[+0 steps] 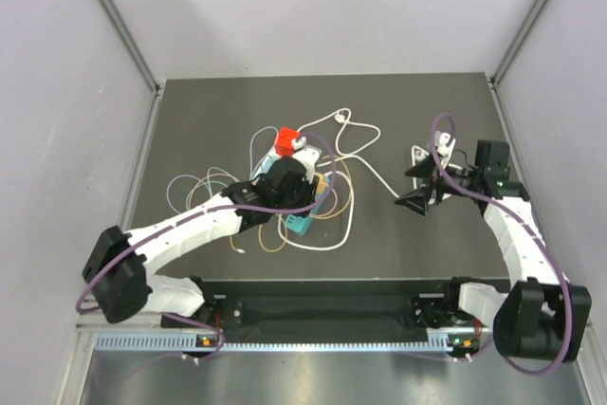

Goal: Pull the plug off the socket

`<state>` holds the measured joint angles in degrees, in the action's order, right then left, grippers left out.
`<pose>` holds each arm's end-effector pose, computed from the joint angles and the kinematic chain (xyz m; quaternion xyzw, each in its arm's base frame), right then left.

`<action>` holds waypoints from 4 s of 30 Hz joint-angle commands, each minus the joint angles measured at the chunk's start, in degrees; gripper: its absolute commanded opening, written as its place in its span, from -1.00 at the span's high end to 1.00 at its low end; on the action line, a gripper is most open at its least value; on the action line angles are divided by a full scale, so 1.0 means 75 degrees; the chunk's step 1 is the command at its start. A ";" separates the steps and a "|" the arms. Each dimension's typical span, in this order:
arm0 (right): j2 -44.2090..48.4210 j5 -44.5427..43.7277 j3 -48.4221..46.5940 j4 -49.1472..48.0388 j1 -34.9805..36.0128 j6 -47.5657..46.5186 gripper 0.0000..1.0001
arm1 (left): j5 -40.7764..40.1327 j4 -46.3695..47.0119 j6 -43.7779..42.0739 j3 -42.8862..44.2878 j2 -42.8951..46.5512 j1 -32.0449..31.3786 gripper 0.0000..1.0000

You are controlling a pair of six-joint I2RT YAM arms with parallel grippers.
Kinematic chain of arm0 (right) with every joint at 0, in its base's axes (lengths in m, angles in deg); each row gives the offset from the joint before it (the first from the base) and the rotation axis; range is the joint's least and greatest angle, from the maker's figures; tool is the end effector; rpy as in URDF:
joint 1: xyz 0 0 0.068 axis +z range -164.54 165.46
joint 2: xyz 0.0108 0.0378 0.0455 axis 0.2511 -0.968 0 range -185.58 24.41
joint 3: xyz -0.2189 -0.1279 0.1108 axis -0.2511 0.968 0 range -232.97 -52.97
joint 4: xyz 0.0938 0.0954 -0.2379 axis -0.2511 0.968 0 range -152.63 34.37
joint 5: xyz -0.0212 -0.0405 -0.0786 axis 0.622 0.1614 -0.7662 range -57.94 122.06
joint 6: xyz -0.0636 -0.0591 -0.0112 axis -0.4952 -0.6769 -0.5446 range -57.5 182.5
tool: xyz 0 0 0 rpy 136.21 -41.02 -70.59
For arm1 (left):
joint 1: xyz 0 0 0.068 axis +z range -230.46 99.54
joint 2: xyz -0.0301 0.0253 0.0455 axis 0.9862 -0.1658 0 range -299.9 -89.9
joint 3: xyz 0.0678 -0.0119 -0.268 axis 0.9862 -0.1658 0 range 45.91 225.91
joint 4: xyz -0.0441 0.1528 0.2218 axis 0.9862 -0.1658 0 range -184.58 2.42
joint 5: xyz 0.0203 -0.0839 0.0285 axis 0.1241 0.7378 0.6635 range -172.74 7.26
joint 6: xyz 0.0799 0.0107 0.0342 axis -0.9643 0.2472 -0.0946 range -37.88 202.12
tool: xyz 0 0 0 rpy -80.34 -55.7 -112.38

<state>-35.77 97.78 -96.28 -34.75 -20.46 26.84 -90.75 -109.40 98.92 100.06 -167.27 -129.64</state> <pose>0.2316 0.0470 0.2542 -0.4007 0.6958 0.3535 0.4798 0.2225 -0.2412 0.2220 0.2314 0.8926 -0.1535 0.3551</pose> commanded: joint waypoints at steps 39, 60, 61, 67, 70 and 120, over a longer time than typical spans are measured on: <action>-0.2123 -0.4729 0.0033 -0.4269 0.4830 0.6735 -1.00 | -0.2049 0.5383 0.7357 -0.0764 -0.0267 -0.0121 1.00; -0.2405 -0.5328 -0.0343 -0.3741 0.3791 0.6313 1.00 | -0.1862 0.5465 0.7780 -0.1055 0.0037 -0.0402 1.00; -0.2370 -0.5317 -0.0308 -0.3741 0.3684 0.6360 1.00 | -0.1862 0.5407 0.7757 -0.1126 0.0154 -0.0402 1.00; -0.2276 -0.4930 -0.0226 -0.3881 0.3530 0.6547 1.00 | -0.1675 0.4833 0.7476 -0.1419 0.0881 -0.0379 1.00; -0.2358 -0.4684 -0.0167 -0.3963 0.3530 0.6594 1.00 | -0.1253 0.4785 0.7066 -0.1524 0.1103 -0.0344 1.00; -0.4362 -0.2844 -0.0753 -0.2545 0.4433 0.4169 0.03 | -0.0490 0.0531 0.1405 0.2168 0.3119 -0.0168 1.00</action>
<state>-68.12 74.98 -99.40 -53.27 12.00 59.39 -95.08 -107.65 108.99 118.25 -145.12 -131.09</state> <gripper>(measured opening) 0.480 0.383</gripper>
